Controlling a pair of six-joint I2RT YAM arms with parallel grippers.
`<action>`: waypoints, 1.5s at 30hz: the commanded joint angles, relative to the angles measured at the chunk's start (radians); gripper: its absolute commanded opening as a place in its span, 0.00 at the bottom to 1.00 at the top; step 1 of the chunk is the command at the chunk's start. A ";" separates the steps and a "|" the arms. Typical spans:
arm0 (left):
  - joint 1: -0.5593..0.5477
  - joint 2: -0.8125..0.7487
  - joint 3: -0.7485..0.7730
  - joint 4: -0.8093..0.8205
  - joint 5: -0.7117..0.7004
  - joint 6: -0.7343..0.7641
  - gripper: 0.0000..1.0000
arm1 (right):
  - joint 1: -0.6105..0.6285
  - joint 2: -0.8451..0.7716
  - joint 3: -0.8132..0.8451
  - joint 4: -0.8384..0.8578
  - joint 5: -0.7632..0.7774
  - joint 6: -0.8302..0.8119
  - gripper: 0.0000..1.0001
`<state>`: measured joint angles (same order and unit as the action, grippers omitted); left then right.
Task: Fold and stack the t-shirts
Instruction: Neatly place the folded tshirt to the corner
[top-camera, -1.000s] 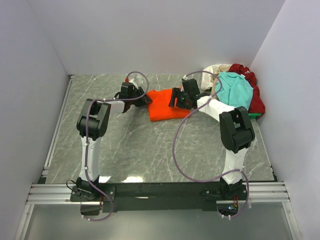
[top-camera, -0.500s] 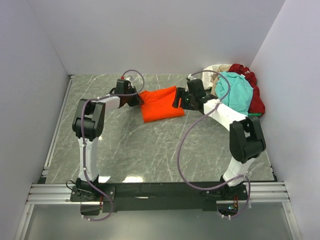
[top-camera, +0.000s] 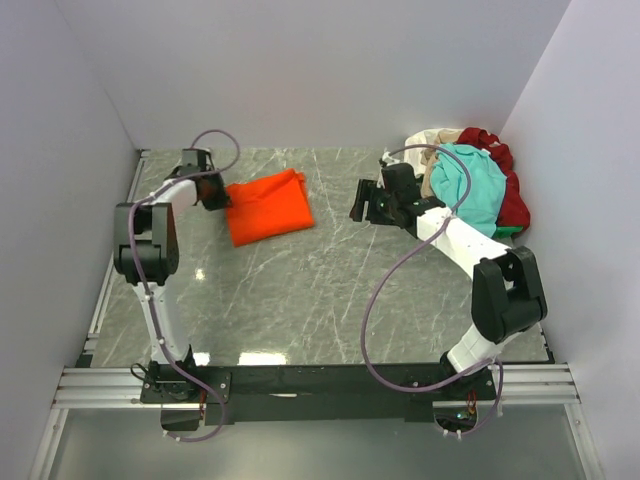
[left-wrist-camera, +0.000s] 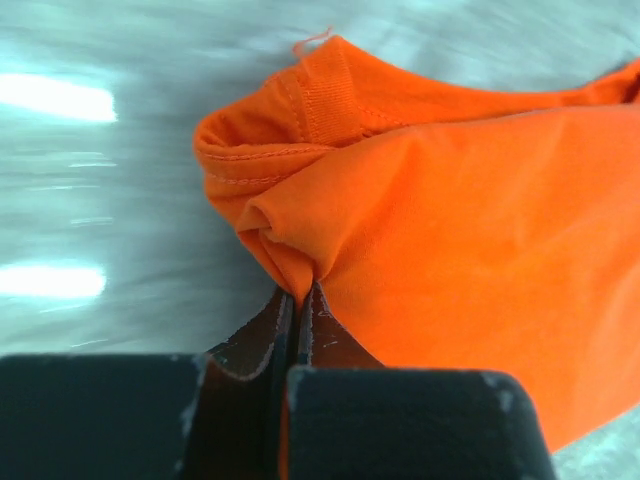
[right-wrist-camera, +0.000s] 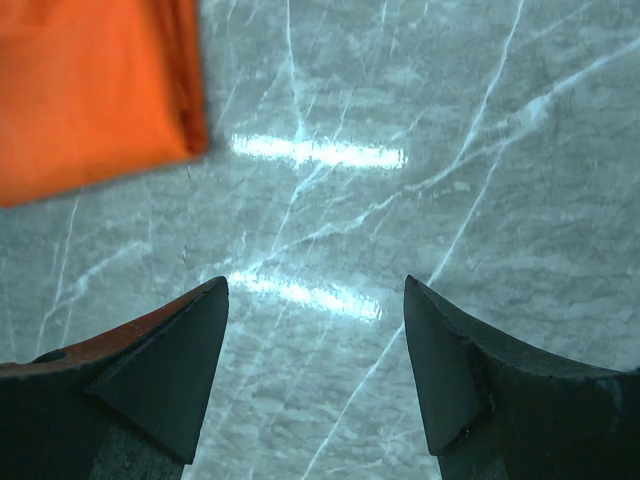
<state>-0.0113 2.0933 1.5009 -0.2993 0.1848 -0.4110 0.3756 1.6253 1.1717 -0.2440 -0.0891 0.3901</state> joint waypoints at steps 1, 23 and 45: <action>0.068 -0.070 0.015 -0.053 -0.083 0.064 0.00 | 0.003 -0.077 -0.020 0.012 -0.011 -0.023 0.77; 0.313 0.013 0.277 -0.075 -0.307 0.113 0.00 | 0.003 -0.124 -0.076 0.046 -0.081 -0.040 0.77; 0.318 -0.150 0.199 -0.037 -0.396 -0.037 0.87 | 0.003 -0.179 -0.095 0.029 -0.047 -0.043 0.80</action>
<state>0.3279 2.1017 1.7786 -0.4492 -0.1814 -0.3893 0.3752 1.5108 1.0821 -0.2310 -0.1547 0.3603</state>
